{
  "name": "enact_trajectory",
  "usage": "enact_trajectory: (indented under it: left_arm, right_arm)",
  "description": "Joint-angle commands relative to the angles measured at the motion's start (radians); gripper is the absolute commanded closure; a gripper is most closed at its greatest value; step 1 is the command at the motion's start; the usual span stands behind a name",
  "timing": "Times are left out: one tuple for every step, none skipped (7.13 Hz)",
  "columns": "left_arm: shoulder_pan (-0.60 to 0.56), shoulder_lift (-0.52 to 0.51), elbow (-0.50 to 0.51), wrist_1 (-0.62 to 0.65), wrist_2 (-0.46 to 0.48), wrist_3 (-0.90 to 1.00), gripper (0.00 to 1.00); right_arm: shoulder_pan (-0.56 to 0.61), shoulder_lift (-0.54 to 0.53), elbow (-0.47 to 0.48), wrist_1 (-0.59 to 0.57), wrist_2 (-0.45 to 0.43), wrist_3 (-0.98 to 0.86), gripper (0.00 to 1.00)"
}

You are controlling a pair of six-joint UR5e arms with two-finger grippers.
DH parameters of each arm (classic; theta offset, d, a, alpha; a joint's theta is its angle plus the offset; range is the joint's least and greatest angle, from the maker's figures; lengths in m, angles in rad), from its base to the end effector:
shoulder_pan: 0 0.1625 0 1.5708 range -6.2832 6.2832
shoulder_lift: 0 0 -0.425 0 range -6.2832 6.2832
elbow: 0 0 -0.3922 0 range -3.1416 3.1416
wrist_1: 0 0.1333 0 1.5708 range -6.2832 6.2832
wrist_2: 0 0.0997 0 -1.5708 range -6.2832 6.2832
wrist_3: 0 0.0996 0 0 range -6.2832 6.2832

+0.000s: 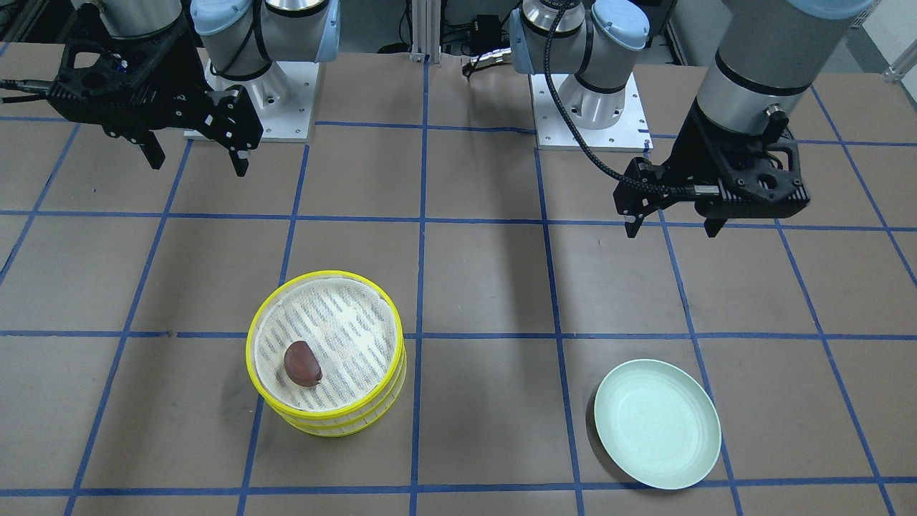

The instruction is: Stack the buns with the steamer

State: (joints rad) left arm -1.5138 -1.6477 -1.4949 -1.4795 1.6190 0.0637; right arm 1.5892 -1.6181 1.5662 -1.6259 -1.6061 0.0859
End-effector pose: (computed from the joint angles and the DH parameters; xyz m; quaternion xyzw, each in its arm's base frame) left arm -0.0979 -0.5396 0.4958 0.0023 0.9987 -0.0436 0.0268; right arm 0.1386 -0.4789 0.5190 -0.0346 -0.9978 0.0543 0.0148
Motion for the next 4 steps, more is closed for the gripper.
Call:
enact_trajectory:
  left_arm:
    - [0.000,0.002,-0.002,0.004,-0.004,-0.002,0.00]
    - [0.000,0.002,-0.002,0.004,-0.002,-0.002,0.00]
    - [0.006,0.000,-0.002,0.004,-0.001,-0.001,0.00]
    - [0.004,0.000,-0.002,0.004,0.005,-0.001,0.00]
  right_arm:
    - [0.000,0.001,0.000,0.001,0.001,0.000,0.00]
    - [0.000,0.001,0.000,0.001,0.002,0.000,0.00]
    - [0.000,0.000,0.000,0.001,0.002,0.000,0.00]
    - [0.000,0.000,0.000,0.001,0.002,0.000,0.00]
